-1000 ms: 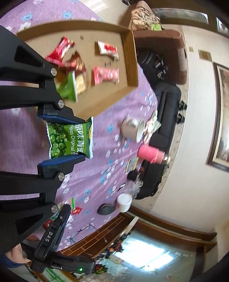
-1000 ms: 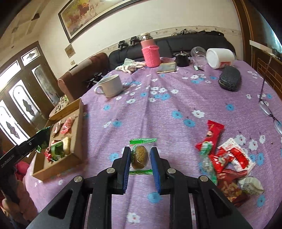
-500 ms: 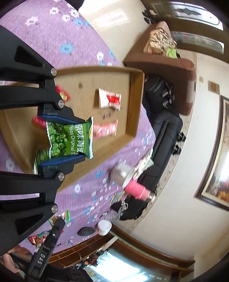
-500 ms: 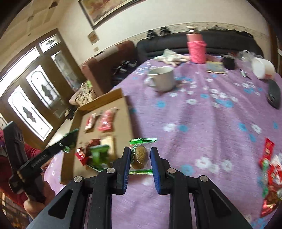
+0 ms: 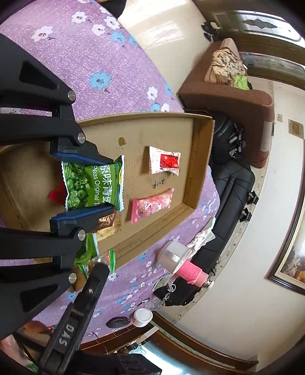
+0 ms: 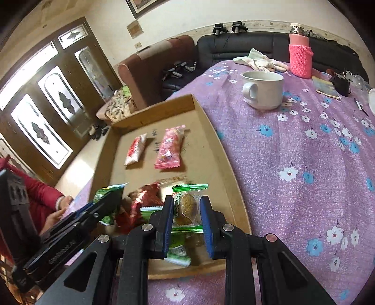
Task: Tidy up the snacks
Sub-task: 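Carry the pea bag and round snack into the box tray and release both, then move both grippers back from the tray to the remaining snack pile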
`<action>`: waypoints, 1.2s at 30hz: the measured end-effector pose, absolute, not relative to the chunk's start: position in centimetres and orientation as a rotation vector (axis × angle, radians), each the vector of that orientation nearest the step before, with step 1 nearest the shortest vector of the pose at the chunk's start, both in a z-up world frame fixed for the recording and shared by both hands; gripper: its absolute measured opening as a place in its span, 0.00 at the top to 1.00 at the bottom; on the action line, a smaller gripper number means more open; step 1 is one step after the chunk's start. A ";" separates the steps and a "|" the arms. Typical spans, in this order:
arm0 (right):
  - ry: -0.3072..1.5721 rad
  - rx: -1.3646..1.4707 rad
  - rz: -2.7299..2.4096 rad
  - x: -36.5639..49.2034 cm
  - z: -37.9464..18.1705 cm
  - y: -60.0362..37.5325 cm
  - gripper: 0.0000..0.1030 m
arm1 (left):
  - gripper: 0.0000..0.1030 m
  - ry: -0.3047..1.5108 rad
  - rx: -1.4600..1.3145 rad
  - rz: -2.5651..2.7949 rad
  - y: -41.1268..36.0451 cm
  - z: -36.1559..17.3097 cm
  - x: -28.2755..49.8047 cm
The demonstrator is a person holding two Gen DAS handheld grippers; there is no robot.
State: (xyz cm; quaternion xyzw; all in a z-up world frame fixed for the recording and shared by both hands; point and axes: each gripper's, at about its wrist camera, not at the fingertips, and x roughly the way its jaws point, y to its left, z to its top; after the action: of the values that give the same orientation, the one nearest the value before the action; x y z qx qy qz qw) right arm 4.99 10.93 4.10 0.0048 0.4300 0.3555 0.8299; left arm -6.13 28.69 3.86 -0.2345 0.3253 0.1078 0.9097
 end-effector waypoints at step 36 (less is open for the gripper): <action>0.929 -0.095 0.734 6.3 7.7 13.6 0.75 | 0.68 0.614 -0.454 0.217 28.1 4.2 -6.3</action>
State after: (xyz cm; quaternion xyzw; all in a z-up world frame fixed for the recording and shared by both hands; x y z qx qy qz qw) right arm 6.32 13.60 7.72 -0.0448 0.4375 0.3460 0.8288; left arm -6.31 28.12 4.21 -0.2209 0.2992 0.1059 0.9222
